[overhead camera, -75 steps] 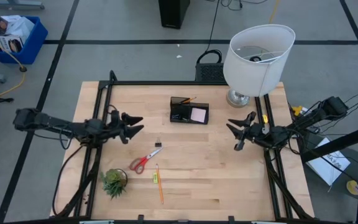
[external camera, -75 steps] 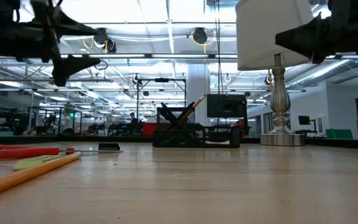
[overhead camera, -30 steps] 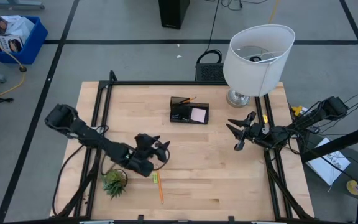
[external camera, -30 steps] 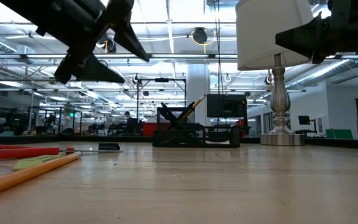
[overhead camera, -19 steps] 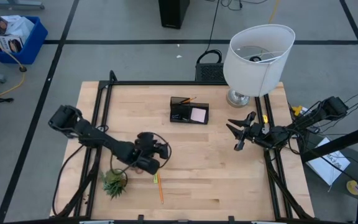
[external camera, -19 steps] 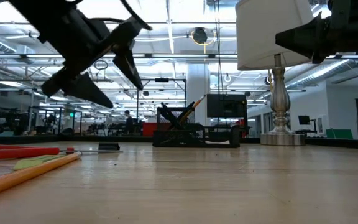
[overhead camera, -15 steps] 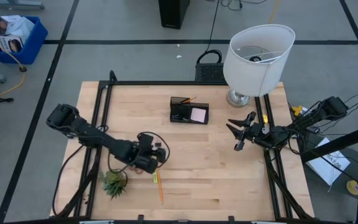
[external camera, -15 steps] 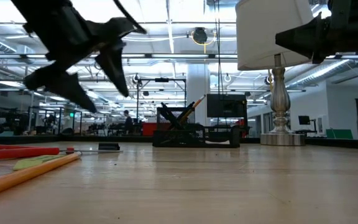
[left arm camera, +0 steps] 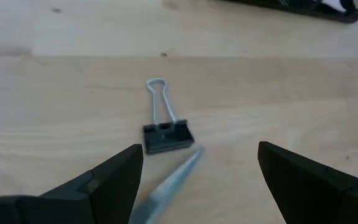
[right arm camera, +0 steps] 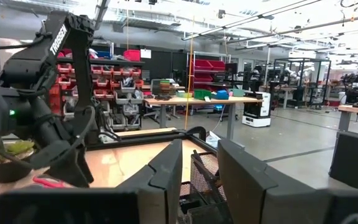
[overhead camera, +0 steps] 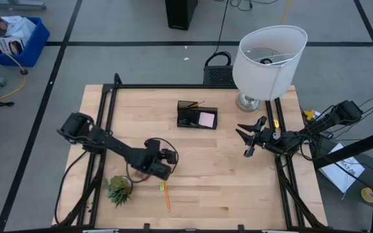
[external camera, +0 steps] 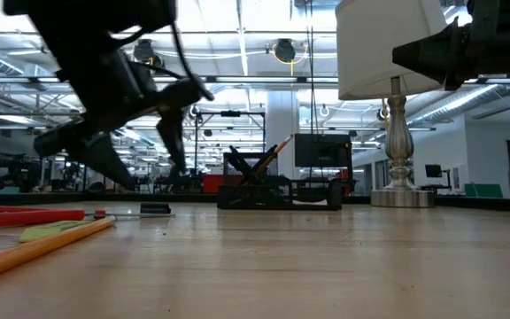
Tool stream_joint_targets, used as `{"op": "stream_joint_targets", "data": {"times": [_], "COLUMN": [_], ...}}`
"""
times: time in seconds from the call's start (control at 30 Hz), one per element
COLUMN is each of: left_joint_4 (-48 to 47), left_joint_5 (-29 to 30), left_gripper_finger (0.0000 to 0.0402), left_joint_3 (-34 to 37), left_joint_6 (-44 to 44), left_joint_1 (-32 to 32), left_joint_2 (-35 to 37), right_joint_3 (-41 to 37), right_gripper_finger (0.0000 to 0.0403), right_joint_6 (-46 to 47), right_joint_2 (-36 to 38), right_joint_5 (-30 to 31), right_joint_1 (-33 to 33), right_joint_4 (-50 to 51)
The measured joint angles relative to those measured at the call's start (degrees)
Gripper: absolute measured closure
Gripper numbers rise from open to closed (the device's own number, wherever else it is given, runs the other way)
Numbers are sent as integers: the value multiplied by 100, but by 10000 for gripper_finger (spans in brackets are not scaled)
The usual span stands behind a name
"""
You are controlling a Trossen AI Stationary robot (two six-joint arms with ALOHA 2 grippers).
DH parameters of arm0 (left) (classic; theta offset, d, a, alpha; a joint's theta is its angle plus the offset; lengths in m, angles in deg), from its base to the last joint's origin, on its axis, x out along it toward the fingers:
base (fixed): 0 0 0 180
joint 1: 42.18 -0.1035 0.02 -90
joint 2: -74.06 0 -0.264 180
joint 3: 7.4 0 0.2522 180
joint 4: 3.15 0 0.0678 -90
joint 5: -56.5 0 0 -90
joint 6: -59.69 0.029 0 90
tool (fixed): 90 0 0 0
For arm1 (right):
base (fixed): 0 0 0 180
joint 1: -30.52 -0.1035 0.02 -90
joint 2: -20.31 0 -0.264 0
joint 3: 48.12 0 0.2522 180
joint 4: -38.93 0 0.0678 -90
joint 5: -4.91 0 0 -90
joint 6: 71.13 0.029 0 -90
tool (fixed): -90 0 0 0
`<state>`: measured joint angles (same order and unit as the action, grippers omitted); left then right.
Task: Pick and place office supplies into organizer
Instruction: Put the black paper clip into the desk organizer
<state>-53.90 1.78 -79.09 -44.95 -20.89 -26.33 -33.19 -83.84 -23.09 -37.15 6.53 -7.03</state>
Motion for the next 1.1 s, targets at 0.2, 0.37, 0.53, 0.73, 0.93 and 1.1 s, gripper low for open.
{"op": "stream_joint_targets", "data": {"times": [0.2, 0.37, 0.53, 0.73, 0.93, 1.1], "left_joint_4": [-906, -1703, -1708, -1657, -1579, -1571], "left_joint_5": [-57, -98, -75, -75, -101, -105], "left_gripper_finger": [78, 78, 78, 78, 78, 78], "left_joint_3": [-670, -1054, -1221, -1213, -1205, -1205], "left_joint_6": [-87, -665, -630, -700, -651, -680], "left_joint_1": [-79, -39, -80, -181, -268, -264], "left_joint_2": [-458, -874, -1051, -1216, -1291, -1291], "right_joint_3": [0, 0, 0, 0, 0, 0], "right_gripper_finger": [308, 308, 305, 305, 307, 308], "right_joint_6": [0, 0, 0, 0, 0, 0], "right_joint_2": [-1, -1, 0, -1, 1, -1], "right_joint_5": [-1, -1, 1, -1, -1, -1], "right_joint_1": [0, 0, 2, 0, 0, 2], "right_joint_4": [39, 41, 43, 43, 41, 43]}}
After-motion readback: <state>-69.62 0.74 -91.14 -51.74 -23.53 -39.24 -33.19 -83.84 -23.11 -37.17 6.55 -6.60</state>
